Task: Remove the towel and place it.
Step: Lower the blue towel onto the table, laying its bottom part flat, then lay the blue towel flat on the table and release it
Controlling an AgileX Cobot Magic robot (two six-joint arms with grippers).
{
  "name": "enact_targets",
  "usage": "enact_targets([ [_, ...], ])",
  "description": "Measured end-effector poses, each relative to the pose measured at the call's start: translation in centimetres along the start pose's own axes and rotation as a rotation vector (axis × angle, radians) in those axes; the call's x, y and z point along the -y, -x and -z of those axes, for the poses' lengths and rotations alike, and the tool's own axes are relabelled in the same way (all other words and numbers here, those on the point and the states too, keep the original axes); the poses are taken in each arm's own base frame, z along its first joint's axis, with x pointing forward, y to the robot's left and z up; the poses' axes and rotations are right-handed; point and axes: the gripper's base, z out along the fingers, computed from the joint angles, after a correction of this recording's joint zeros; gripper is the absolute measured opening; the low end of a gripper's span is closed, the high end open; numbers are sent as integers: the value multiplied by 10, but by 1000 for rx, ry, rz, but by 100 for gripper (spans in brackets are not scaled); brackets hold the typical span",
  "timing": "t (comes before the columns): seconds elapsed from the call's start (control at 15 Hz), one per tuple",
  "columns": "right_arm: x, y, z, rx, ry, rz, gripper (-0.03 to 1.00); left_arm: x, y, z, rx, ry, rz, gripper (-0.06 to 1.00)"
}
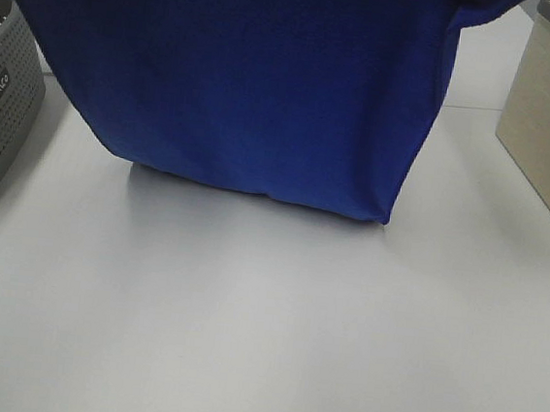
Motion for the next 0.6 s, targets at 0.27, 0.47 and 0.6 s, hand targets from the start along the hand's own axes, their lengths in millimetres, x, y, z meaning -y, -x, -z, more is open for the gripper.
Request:
enact_targets([
  [0.27, -4, -23, 4, -27, 3, -10, 2, 14, -24, -6, -48, -97, 57, 0],
  [0.47, -10, -41, 10, -31, 27, -19, 2, 22, -42, -4, -64, -133, 76, 0],
  [0.6, -11, -55, 7, -58, 38, -33, 2, 28, -52, -1, -66, -169, 95, 0],
])
